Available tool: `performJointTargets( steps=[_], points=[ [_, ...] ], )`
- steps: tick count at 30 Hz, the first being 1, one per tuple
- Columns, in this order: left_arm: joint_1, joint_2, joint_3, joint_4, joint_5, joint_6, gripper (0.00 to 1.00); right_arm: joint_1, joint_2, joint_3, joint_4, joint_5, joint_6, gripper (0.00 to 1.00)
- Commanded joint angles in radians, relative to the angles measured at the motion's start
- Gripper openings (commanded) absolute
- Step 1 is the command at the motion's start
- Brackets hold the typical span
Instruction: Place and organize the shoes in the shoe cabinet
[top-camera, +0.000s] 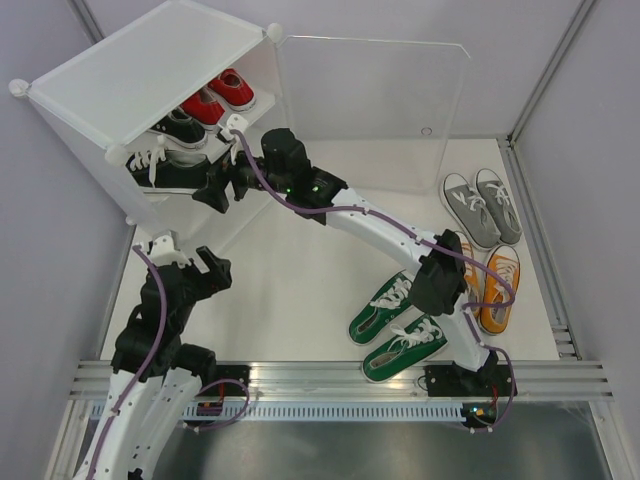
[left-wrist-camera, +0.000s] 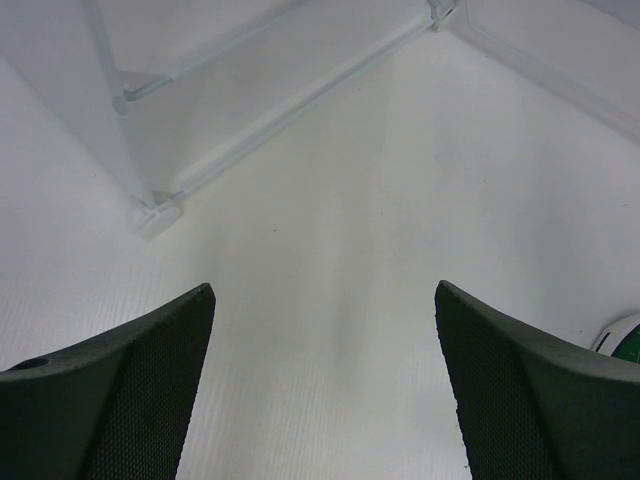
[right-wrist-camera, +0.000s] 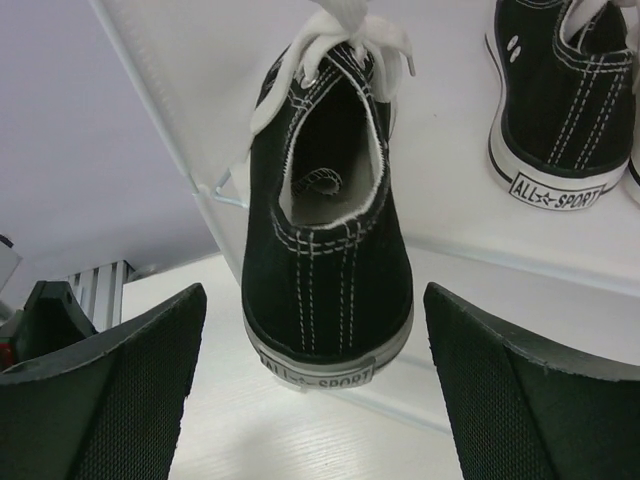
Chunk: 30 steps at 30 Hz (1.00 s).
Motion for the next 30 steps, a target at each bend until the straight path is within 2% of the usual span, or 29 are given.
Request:
performJointTargets(
  steps=[1,6,9,11,12,15,16,19,22,24,26,30],
  points=[
    [0.002,0.004,-0.007,0.054,-0.004,-0.018,0.92,0.014,0.037,0.079,0.043,-0.043,-0.025,0.93],
    [0.002,0.004,-0.010,0.054,-0.012,-0.020,0.92,0.017,0.068,0.108,0.046,-0.031,-0.024,0.87],
    [0.002,0.003,-0.010,0.054,-0.010,-0.020,0.92,0.017,0.088,0.134,0.037,-0.031,-0.027,0.80],
    [0.002,0.003,-0.010,0.054,-0.010,-0.019,0.91,0.017,0.086,0.136,0.037,-0.025,-0.031,0.69],
    [0.002,0.004,-0.011,0.054,-0.009,-0.018,0.91,0.017,0.085,0.136,0.034,-0.025,-0.036,0.57],
    [0.002,0.007,-0.010,0.055,-0.006,-0.017,0.91,0.018,0.077,0.133,0.034,-0.020,-0.051,0.35],
    [0.002,0.007,-0.011,0.054,-0.004,-0.017,0.91,0.024,0.073,0.128,0.037,-0.005,-0.058,0.20],
    [0.002,0.007,-0.011,0.055,-0.004,-0.015,0.91,0.041,0.037,0.066,0.089,0.058,-0.091,0.01],
    [0.003,0.010,-0.011,0.058,-0.003,-0.014,0.91,0.072,-0.006,-0.011,0.172,0.130,-0.166,0.01],
    [0.002,0.012,-0.011,0.058,-0.003,-0.012,0.91,0.090,-0.033,-0.071,0.258,0.236,-0.197,0.01],
    [0.002,0.011,-0.011,0.057,-0.004,-0.012,0.91,0.112,-0.049,-0.109,0.354,0.306,-0.202,0.01],
    [0.003,0.007,-0.011,0.057,-0.006,-0.012,0.91,0.126,-0.043,-0.123,0.431,0.385,-0.193,0.01]
  ],
)
